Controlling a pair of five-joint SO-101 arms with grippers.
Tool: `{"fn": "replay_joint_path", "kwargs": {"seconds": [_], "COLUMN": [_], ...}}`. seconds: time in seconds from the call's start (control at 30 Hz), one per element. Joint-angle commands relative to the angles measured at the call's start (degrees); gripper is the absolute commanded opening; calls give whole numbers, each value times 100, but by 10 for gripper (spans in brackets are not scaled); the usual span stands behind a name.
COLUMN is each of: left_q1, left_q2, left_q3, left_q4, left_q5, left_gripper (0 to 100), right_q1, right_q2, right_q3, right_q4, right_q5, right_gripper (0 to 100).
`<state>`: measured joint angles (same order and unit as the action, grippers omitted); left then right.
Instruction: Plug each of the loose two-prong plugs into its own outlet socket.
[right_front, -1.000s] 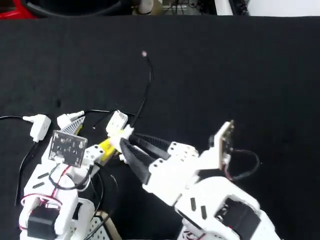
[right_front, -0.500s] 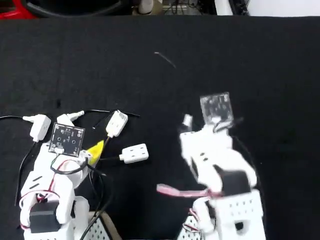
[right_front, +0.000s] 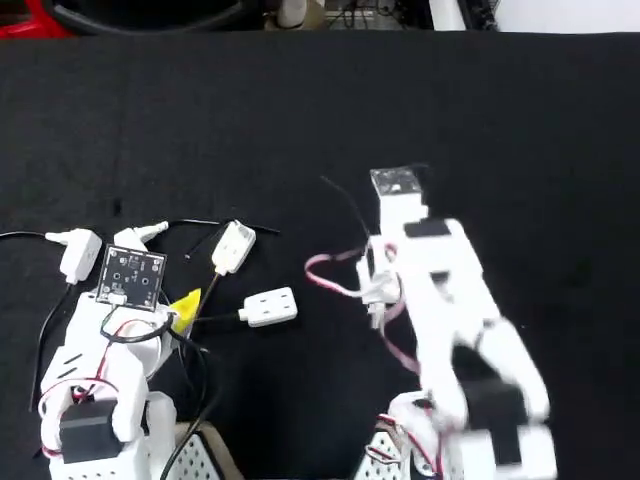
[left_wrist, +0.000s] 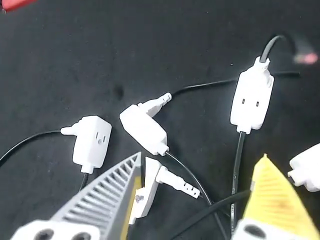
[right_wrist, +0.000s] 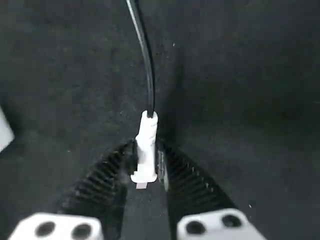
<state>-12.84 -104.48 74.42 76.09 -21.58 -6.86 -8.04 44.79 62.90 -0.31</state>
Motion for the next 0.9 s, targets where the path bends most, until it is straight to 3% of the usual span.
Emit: {"fn": "replay_joint_path", "kwargs": {"seconds": [0.0,0.37,0.87], "left_q1": [-31,-31,-22], "left_q2": [26,26,26], "left_q3": [-31,-22,-22], "left_q4": [9,9,9], "left_q5": [-26,-26,-26], "left_gripper": [342,342,342], "right_q1": [70,-352,-360], "right_q2": [1253,2501,629], "right_q3": [-813,-1314,-1314], "right_q4": [53,466,1354], "right_q5": [62,35,18], "right_gripper": [12,12,11]}}
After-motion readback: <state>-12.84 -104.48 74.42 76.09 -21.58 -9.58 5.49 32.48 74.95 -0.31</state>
